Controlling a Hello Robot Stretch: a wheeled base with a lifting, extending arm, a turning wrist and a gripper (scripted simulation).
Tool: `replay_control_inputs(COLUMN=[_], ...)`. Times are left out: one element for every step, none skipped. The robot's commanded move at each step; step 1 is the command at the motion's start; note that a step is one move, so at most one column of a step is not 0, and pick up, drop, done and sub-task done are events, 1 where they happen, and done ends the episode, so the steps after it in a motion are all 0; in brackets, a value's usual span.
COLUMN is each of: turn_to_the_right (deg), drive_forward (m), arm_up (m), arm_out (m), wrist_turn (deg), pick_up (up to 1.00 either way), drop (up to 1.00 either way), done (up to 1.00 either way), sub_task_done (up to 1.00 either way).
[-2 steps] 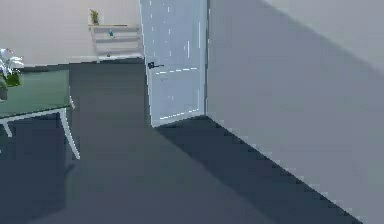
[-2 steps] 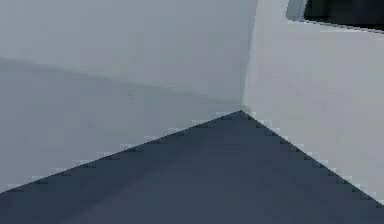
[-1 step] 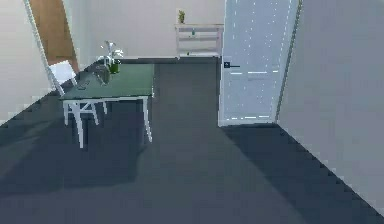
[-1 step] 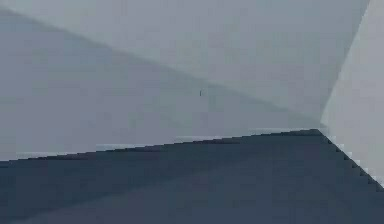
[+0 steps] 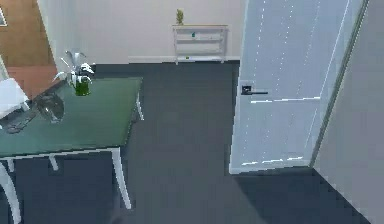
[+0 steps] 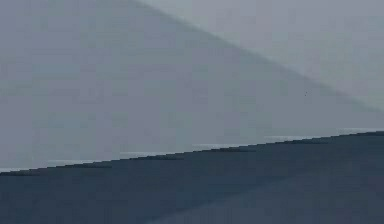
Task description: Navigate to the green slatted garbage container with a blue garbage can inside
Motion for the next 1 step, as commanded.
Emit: replay_control_inputs(turn_to_the_right=[-3.0], drive_forward=[0.00], arm_up=[0.00], arm_out=[0.00], wrist_turn=[0.0], pick_up=[0.00], drop=[0.00], done=[0.00], sub_task_done=[0.00])
